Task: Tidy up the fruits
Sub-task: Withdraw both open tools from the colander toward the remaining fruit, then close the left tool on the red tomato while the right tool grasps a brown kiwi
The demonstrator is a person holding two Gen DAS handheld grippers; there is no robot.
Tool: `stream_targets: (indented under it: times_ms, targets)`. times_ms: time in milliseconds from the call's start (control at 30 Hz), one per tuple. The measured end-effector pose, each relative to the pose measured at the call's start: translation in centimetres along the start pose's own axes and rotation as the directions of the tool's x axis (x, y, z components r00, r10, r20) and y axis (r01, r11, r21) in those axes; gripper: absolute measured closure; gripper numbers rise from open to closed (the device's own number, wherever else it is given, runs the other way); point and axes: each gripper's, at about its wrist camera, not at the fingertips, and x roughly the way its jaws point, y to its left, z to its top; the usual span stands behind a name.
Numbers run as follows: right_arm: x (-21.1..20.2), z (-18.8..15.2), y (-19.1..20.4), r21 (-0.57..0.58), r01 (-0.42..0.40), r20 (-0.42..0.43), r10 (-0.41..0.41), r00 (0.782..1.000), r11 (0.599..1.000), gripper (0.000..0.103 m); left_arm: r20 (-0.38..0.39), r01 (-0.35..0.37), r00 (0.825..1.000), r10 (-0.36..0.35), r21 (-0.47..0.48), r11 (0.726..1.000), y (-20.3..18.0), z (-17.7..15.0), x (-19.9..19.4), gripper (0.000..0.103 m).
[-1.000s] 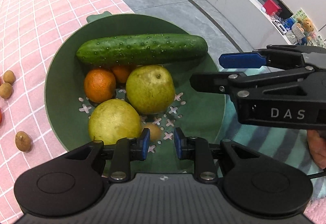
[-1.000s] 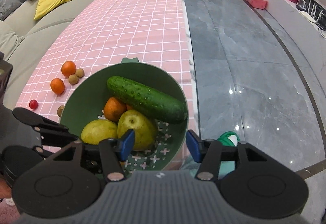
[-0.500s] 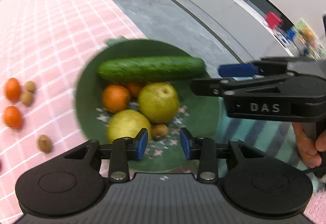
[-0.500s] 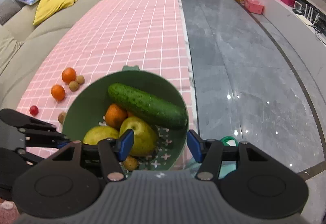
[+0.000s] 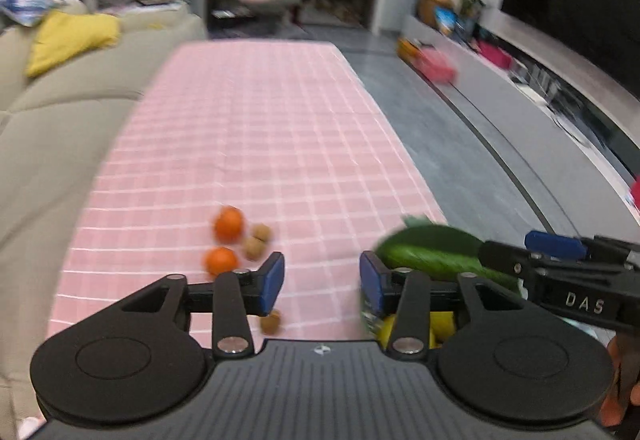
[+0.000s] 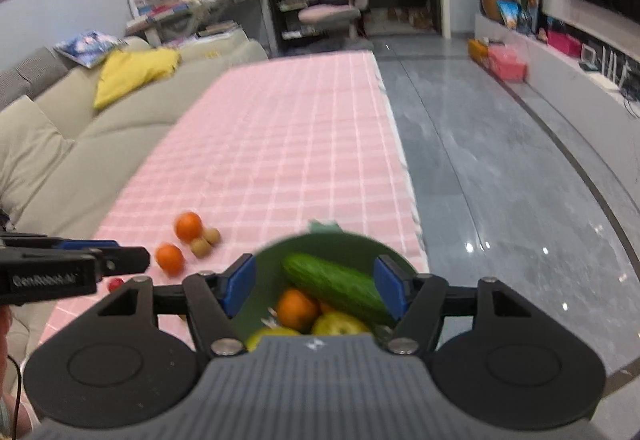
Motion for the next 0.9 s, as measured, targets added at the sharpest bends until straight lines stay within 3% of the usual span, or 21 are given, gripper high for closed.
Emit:
stream_targets:
  times_ms: [167,233,400,467,633,900]
  targets:
    - [-0.1,0.4,2.8,-0.069,-0.051,0.009,0.052,0.999,0.996,0.040,0.008,-0.084,0.996,0.085,-0.094,0.992,2.1,0.3,-1.4,0.044]
    - [-0.5,0.5,3.5,-0.084,-0.076,0.012,0.077,0.997,0.994,0.036,0.005,-0.092,0.996,0.093,-0.150,0.984,2.9,0.3,-1.1,0.043]
    - [-0.1,0.0,5.4,-0.146,-0.103,-0.025,0.100,0.995,0.984,0.031,0.029,-0.046,0.998,0.048,-0.062,0.997,4.8,-0.7,-0.8,0.043]
    - [0.4,-0.5,6.2,-0.173,-0.106,-0.041,0.101,0.994,0.979,0.032,-0.007,-0.066,0.998,0.066,-0.078,0.995,6.0,-1.1,0.2,0.043]
    - [2.5,-1.2,8.4,-0.238,-0.116,-0.069,0.103,0.992,0.964,0.035,-0.039,-0.066,0.997,0.060,-0.165,0.984,9.7,-2.3,2.8,0.043]
    - [7.4,-1.9,12.2,-0.265,-0.147,-0.108,0.122,0.987,0.953,0.052,-0.066,-0.087,0.995,0.079,-0.129,0.988,11.9,-5.3,5.1,0.043]
